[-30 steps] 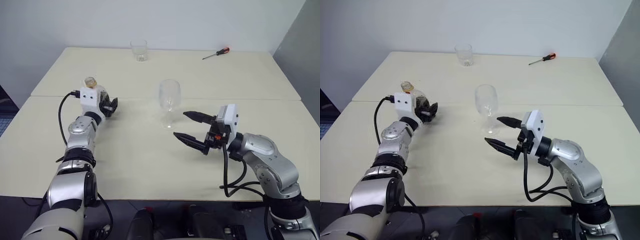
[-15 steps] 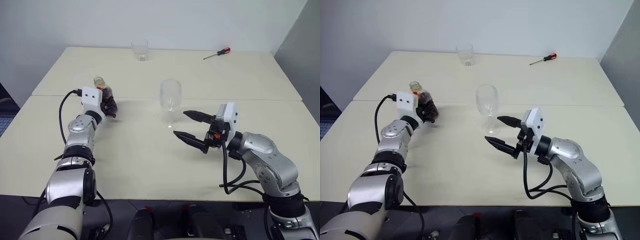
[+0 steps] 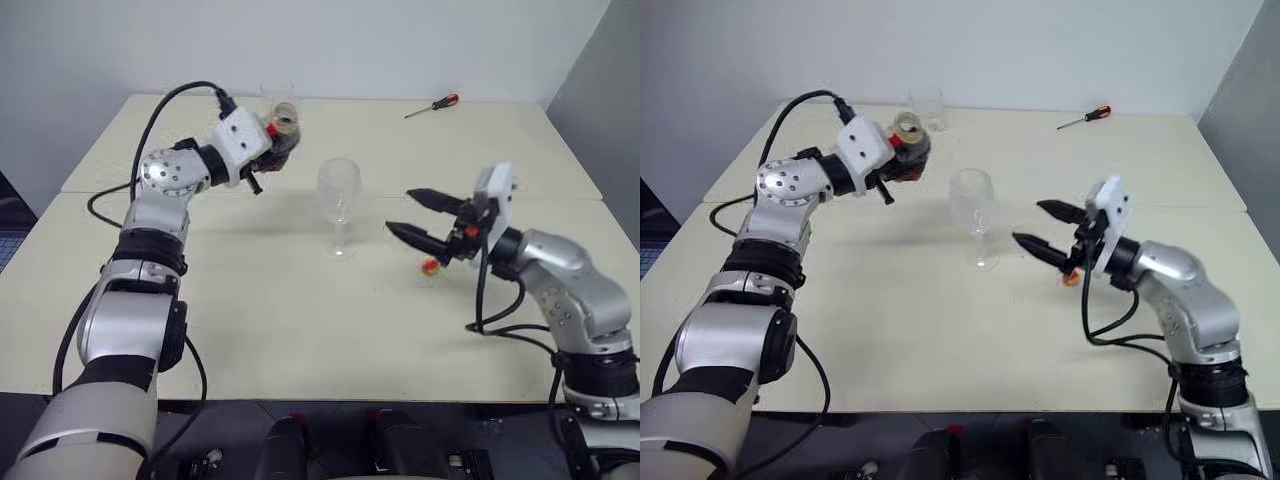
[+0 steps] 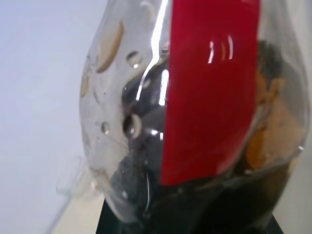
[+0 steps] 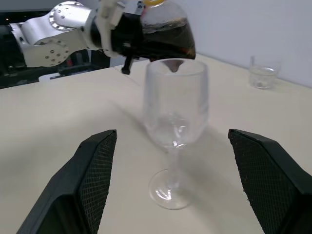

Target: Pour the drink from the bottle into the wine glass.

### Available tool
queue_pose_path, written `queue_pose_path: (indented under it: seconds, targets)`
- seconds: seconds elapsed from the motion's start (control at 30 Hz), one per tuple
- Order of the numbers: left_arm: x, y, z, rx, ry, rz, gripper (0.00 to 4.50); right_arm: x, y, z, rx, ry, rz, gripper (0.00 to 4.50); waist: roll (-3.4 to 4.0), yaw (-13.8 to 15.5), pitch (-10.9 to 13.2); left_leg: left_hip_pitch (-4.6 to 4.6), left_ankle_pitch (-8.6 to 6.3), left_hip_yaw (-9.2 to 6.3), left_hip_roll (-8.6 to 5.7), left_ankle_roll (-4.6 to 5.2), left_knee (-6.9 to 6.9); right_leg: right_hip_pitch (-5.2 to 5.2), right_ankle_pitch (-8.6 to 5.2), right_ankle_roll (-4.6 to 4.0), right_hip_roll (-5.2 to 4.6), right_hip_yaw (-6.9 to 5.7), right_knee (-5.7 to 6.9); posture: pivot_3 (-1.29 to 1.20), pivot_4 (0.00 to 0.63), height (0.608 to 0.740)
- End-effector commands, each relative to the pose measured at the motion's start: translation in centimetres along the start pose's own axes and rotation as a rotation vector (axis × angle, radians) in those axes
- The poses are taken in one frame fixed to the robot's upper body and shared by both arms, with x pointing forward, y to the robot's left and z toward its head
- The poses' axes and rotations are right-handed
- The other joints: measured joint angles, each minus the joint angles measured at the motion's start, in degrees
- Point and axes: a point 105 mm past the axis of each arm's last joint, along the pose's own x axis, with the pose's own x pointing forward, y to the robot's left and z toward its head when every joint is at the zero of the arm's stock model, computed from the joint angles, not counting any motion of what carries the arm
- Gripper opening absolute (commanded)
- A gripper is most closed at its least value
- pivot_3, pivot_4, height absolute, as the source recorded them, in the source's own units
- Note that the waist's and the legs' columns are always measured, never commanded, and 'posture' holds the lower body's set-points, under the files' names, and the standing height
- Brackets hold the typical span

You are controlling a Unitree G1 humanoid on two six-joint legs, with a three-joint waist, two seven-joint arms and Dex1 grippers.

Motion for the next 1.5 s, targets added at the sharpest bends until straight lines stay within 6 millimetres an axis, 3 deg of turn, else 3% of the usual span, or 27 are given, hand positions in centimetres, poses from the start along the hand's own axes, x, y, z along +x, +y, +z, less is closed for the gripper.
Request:
queue_pose_path:
  seconds: [0.03,0.63,1.5]
  targets:
    - [0.4,1.2,2.5,0.165,-0.058,-0.02,0.79,0.0,-0.7,1.7,-0.056,-0.038,0.005,3.92,0.0,-0.1,0.0,-0.02,0.0,0.0,0.01,0.0,0.0,-0.02,0.0,0.0,0.01,0.0,0.0,0.0,0.15,0.74]
    - [0.8,3.4,3.3,0.36,0.021,0.008,0.79,0.8,-0.3,2.2,-0.082,-0.057,0.008,3.92,-0.01,0.0,0.0,-0.07,-0.01,0.02,-0.02,0.02,0.04,-0.06,0.0,0.01,0.0,-0.02,0.05,0.0,0.15,0.74]
    - [2.6,4.2,4.8,0.615,0.07,0.04,0.79,1.3,-0.2,2.6,-0.088,-0.071,0.008,3.92,-0.01,0.1,0.0,-0.07,-0.01,0.03,-0.02,0.02,0.04,-0.07,0.0,0.01,-0.01,-0.01,0.06,0.0,0.15,0.74]
